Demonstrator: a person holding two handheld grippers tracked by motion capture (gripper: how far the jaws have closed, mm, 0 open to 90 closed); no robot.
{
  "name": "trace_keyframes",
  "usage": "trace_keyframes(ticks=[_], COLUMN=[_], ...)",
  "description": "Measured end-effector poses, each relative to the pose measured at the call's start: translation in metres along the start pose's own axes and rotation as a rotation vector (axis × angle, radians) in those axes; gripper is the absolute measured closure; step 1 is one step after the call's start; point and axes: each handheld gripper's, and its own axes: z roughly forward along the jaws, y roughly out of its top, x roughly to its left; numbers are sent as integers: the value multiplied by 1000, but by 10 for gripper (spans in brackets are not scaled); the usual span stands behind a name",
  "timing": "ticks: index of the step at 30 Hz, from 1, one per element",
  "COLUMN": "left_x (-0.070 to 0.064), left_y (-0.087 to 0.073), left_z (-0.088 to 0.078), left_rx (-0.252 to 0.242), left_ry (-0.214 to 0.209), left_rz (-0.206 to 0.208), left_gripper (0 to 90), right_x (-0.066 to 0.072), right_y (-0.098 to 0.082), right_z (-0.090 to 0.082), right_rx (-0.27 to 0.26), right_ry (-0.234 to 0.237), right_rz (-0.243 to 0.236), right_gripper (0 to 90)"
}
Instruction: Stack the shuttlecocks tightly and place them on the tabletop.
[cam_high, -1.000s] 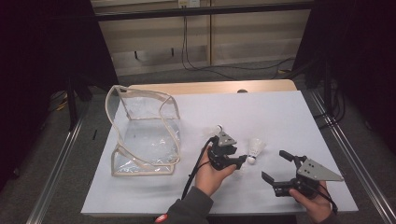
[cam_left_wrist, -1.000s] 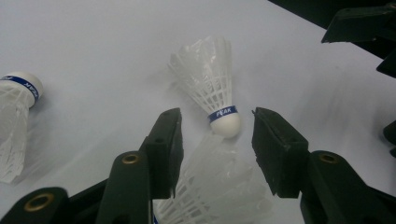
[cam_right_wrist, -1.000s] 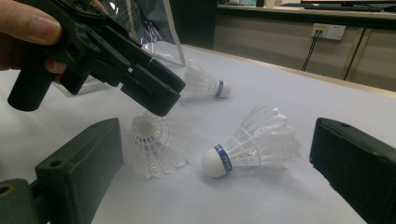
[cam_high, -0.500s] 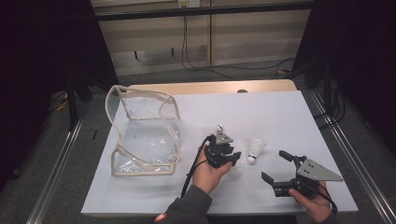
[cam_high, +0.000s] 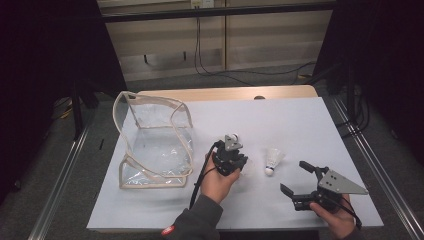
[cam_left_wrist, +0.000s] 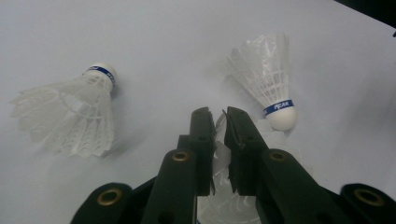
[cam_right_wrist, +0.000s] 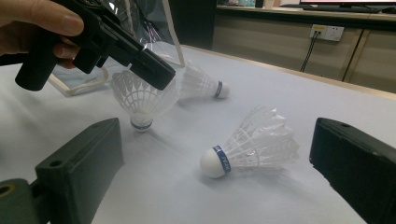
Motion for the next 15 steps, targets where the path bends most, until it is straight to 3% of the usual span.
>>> trace_keyframes(ticks=[6,15], left_x=[7,12], left_y=[4,11], left_z=[-8,-16], left_rx=[-29,-51], left_ry=[28,23], left_rz=[-12,-41], left_gripper=[835,839], right_x=[0,-1], right_y=[0,0], right_z=[1,3], right_rx=[-3,-1], right_ry=[3,6], right_rz=[5,1], right_gripper=[21,21])
